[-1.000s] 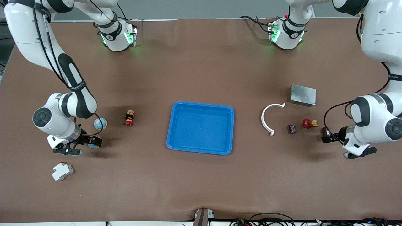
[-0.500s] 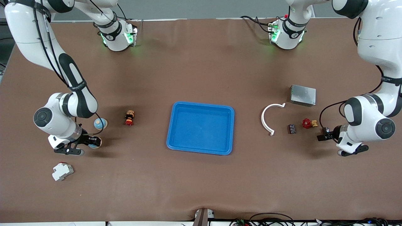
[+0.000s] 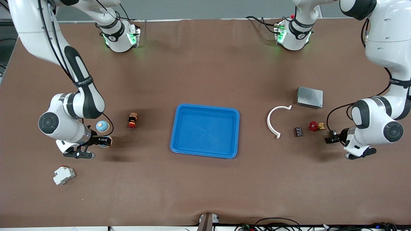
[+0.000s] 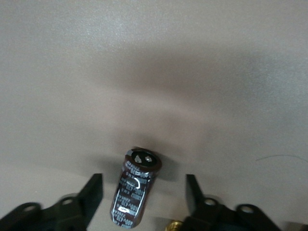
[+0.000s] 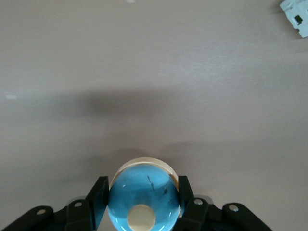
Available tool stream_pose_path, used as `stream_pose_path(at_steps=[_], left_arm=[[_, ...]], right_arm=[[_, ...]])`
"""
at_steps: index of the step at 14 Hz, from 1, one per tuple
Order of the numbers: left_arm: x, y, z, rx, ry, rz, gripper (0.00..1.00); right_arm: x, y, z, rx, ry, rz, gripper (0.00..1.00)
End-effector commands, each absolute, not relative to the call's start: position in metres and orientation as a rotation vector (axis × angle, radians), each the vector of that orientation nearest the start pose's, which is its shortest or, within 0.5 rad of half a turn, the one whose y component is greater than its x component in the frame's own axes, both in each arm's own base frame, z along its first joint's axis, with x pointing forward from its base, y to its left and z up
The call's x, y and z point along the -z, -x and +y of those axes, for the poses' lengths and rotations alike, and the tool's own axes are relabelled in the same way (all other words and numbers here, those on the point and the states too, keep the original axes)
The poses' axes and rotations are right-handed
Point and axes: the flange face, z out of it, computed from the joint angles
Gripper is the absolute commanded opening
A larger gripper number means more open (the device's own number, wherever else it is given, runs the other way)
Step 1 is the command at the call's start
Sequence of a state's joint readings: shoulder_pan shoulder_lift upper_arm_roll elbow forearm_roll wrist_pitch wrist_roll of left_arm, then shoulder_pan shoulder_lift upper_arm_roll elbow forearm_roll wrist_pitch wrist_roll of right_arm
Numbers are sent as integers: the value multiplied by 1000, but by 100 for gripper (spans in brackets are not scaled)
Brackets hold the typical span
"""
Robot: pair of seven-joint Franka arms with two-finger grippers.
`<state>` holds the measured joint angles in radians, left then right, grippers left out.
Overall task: Place electrolytic capacitor and blue bell in tray
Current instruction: 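Carry the blue bell with the right gripper toward the blue tray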
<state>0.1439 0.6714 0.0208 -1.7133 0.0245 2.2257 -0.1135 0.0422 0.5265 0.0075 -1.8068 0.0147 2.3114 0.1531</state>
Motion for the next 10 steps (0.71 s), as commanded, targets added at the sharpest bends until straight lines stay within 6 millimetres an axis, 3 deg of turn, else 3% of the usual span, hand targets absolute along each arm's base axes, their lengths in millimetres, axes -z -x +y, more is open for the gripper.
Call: stream_pose_path(at_steps=[1,3,5,8,10], left_arm=[[-189,-646,108,-229,3065,-404,36],[-189,-646,108,-229,3065,-404,12],[-191,-647,109,-227,3064,-404,0],[-195,-648,110,-222,3064,-404,0],[-202,-651,109,-205,3064,-412,0]], right_arm=[[-269,-639,78,-64,3119,315,0],[-277,-630,120,-49,3105,422,0],[-286,-617,169,-33,3092,505,0],[-291,-592,255,-3,3060,634,0],[-295,-581,291,13,3034,709,0]])
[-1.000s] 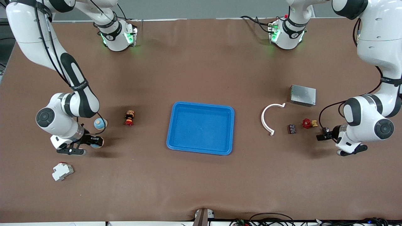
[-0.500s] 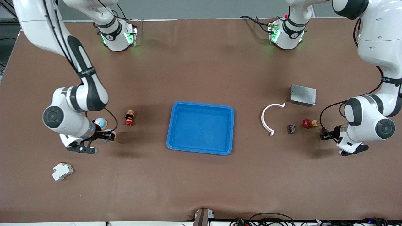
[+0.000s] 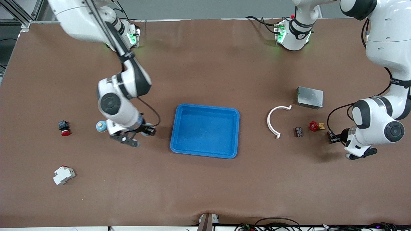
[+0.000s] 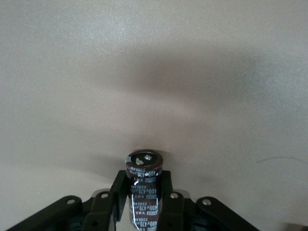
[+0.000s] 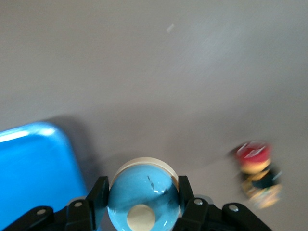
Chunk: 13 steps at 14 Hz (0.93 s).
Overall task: Place electrolytic capacitor and blue bell in tray
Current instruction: 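Carry the blue bell with the right gripper toward the blue tray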
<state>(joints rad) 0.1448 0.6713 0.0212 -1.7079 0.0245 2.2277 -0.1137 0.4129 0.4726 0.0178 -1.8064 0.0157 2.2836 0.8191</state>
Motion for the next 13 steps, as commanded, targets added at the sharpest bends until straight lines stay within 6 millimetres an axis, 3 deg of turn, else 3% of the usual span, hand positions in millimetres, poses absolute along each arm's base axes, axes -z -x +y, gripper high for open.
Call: stream_pose_path(at_steps=[1,6,9,13], left_arm=[[-212,-654,107,-186,3064,-415,0],[-294,-671,85,-284,3031,-506,0],[-343,-673,33,-325,2988,-587,0],[-379,-658,-80,-402,2888,-717,0]], right_arm=[[-295,-573,306,14,3030,720,0],[-299,-541,375,39,2997,808,0],[-291,-531,406,41,2981,857,0],[-274,-523,429,39,2975,887,0]])
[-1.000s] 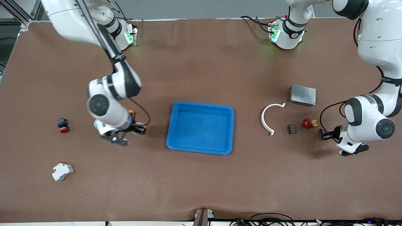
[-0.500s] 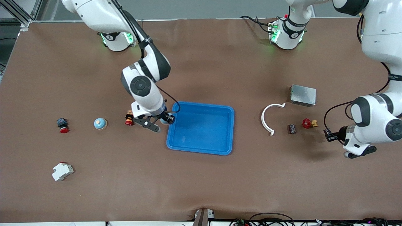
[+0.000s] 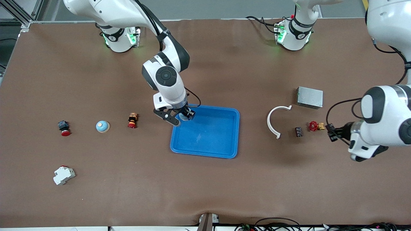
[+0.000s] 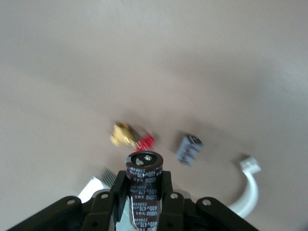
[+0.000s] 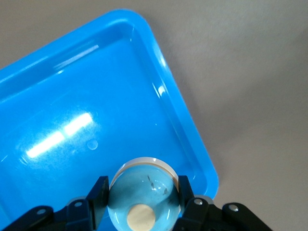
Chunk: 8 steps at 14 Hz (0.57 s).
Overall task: Place electrolytic capacitor and blue bell in tray
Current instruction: 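Carry the blue bell with the right gripper toward the blue tray, then lower the bell into the tray while the left gripper brings the capacitor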
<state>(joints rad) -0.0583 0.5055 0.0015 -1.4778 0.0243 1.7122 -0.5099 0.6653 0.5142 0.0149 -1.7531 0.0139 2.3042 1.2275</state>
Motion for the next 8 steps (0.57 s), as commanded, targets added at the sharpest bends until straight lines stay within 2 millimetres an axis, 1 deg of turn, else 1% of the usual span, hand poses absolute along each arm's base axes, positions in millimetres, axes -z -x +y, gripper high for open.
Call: stream_pose_path(at_steps=[1,3,4,5,6,8], left_arm=[[-385,-656,-103,-391,2872,-752,0],[-386,-642,-172,-379,2838,-824,0],[-383,-637,-195,-379,2815,-898,0],[-379,-628,-227,-395,2805,-943,0],[-370,-621,-250,-419,2788,-979,0],[-359,-604,-293,-420,2755,-1025,0]], right_arm=[[-270,-523,431,49,2965,890,0],[-257,-521,435,49,2972,880,0],[-250,-520,438,48,2969,889,0],[-244,-521,438,49,2964,900,0],[-238,-519,440,54,2974,893,0],[-228,-520,440,72,2966,904,0]])
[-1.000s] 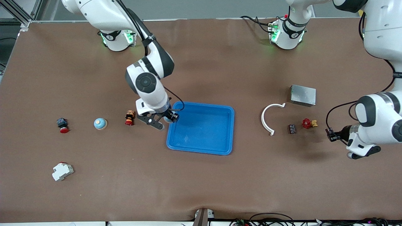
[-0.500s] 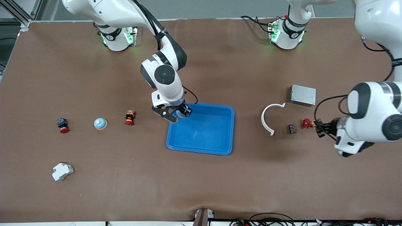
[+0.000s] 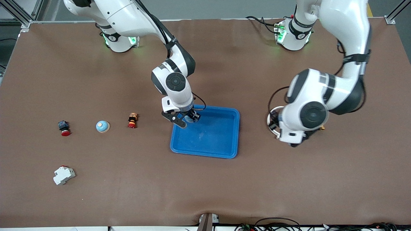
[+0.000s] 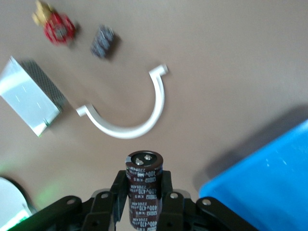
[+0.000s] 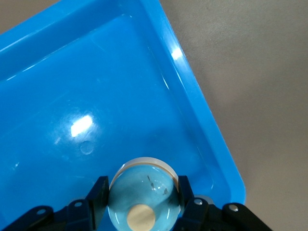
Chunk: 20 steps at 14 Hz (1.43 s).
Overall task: Place electrolytic capacitor and blue bell in tray
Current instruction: 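Lower the bell into the tray while the left gripper brings the capacitor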
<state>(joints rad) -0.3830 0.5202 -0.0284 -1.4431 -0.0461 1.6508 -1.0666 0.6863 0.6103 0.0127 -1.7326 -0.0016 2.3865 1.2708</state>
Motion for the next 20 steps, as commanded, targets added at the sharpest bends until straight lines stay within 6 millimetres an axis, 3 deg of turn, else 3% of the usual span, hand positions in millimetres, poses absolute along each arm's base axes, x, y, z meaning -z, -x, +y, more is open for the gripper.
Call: stream_pose_path(at_steps=[1,5,7,11,17,20], left_arm=[[-355,-598,-312,-395,2749,-1048,0],[-323,-576,-388,-413,2770,-1228,0],[-307,-573,-413,-361,2784,-1298,0],[-281,-566,-441,-293,2826,-1353,0],[-237,-579,-435,-227,2851,-1409,0],[-218,-573,-426,-232,2833,-1404,0]], right_arm=[[-224,-521,440,79,2959,906,0],[-217,-522,440,85,2954,906,0],[-215,-521,440,96,2967,890,0],[-205,-521,438,99,2981,890,0],[-198,-521,438,108,2982,904,0],[-193,-520,438,131,2995,904,0]])
